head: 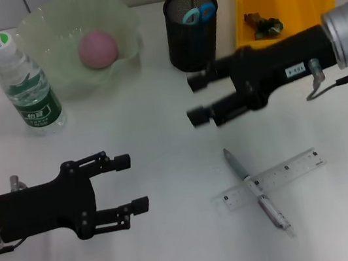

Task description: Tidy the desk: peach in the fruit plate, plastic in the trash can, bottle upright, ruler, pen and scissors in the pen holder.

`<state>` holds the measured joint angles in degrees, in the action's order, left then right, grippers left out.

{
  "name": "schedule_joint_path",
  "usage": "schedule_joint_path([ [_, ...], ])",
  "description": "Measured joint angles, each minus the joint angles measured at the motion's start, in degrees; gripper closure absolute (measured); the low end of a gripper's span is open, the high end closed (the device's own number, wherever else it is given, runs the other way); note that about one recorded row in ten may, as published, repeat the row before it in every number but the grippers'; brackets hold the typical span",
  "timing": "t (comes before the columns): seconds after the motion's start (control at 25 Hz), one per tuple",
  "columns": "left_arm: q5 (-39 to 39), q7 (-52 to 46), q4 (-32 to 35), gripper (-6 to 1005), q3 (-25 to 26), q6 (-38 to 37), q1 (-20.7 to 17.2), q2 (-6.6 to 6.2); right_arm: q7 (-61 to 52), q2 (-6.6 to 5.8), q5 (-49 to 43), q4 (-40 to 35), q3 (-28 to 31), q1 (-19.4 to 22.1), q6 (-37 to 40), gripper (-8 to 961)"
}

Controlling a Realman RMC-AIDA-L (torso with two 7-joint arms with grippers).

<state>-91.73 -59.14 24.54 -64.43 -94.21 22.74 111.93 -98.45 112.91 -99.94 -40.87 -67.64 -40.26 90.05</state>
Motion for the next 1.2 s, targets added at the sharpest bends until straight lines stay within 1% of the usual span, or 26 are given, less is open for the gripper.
schedule_joint_path([
  [0.16,-1.8,-0.1,0.1,187,0.2,-0.1,-0.2,-0.32,-3.9,0.11,-9.5,-2.9,0.0,-2.9,4.0,135],
  [0.36,-2.0,0.3,0.2,187,0.0,-0.1,-0.6,-0.20,-7.3,1.37,-19.3,-6.2,-0.6,-6.0,6.0,136],
  [0.48,-2.0,0.3,0.2,187,0.2,-0.1,-0.6,-0.13,-7.8,3.24,-25.6,-8.6,-0.8,-7.4,7.6,136],
  [0.6,-2.0,0.3,0.2,187,0.3,0.3,-0.6,0.21,-7.9,5.49,-31.9,-11.9,-1.2,-7.9,8.7,136],
  [0.68,-2.0,0.3,0.2,187,0.3,0.6,-0.5,0.41,-8.0,6.27,-34.2,-13.2,-3.5,-8.0,8.7,136],
  [0.84,-2.0,0.3,0.2,187,0.3,0.9,-0.5,0.49,-9.3,6.44,-34.7,-13.8,-10.7,-8.6,7.8,135],
  [0.88,-2.0,0.3,0.2,187,0.3,1.1,-0.5,0.51,-9.3,6.44,-34.7,-13.8,-10.7,-8.6,7.8,135],
  [1.08,-2.0,0.1,0.2,187,0.3,1.8,-0.4,0.67,-9.4,6.54,-35.4,-14.2,-15.5,-8.7,6.0,136],
  [1.2,-2.0,0.0,0.2,187,0.3,1.9,-0.3,0.70,-9.4,6.61,-35.9,-14.6,-17.5,-8.5,4.6,136],
])
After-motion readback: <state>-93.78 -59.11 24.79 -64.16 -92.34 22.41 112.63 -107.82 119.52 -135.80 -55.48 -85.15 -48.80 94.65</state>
